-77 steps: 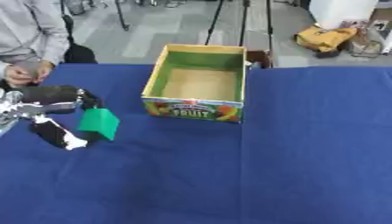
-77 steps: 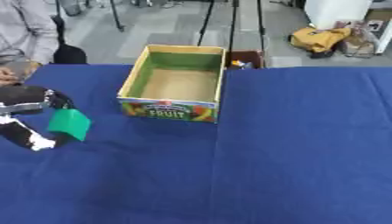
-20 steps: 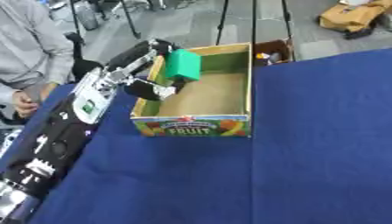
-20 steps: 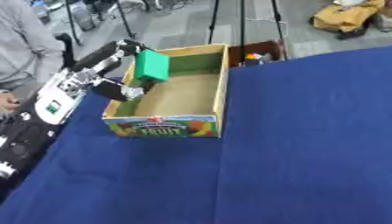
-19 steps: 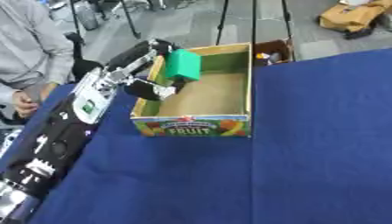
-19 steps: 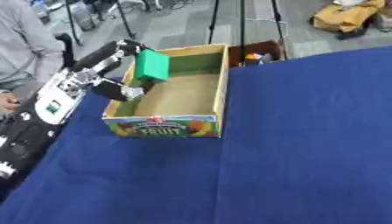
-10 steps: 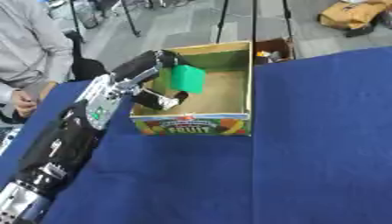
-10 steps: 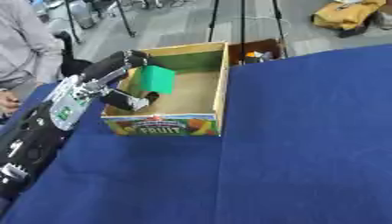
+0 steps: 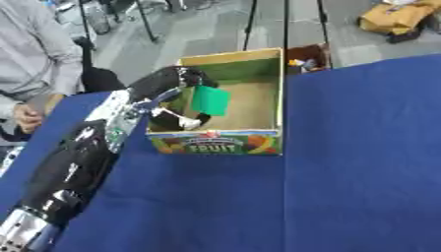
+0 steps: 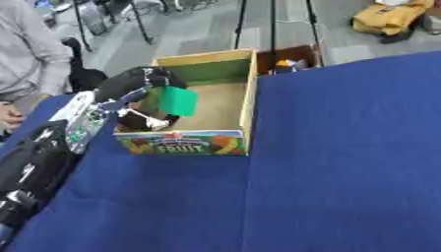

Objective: Pick up objects on the table and place them in the box.

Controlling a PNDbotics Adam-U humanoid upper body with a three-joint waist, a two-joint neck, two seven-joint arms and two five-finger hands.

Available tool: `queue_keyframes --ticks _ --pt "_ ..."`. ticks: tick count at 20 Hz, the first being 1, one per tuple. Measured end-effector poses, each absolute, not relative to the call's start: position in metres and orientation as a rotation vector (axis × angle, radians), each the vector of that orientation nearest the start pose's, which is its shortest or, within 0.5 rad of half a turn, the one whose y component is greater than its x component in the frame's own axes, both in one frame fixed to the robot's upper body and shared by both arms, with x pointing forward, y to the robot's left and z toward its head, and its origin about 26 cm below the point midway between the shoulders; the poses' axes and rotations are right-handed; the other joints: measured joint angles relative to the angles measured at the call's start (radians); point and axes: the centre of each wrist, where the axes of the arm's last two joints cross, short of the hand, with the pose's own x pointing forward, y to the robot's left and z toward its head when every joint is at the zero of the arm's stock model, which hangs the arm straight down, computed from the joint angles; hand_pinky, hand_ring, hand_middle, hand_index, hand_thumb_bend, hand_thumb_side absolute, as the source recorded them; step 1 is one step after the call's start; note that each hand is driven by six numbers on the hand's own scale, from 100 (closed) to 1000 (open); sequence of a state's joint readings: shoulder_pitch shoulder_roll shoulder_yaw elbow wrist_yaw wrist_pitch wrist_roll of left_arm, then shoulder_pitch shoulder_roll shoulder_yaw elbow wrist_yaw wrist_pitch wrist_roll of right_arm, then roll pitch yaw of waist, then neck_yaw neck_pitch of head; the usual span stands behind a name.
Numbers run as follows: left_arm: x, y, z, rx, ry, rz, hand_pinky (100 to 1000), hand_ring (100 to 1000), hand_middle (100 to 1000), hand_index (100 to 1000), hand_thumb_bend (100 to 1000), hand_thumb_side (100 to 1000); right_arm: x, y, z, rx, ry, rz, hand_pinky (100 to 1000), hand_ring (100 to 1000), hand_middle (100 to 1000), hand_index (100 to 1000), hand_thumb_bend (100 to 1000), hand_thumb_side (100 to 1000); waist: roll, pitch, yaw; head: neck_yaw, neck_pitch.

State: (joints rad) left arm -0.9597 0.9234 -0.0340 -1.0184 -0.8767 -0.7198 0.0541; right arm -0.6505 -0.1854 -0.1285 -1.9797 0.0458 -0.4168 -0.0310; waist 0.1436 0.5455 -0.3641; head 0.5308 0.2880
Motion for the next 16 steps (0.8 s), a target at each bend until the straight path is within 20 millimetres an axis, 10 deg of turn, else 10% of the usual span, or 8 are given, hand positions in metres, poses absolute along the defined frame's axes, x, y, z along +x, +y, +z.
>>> queue_keyframes --ticks 16 --pt "0.4121 0.4505 0.3349 -1.778 2.281 1.809 812 905 927 1000 100 529 0.319 -0.2338 0.2917 0.081 3.245 -0.204 846 913 462 818 100 759 0.0 0.002 -0.001 0.005 -0.005"
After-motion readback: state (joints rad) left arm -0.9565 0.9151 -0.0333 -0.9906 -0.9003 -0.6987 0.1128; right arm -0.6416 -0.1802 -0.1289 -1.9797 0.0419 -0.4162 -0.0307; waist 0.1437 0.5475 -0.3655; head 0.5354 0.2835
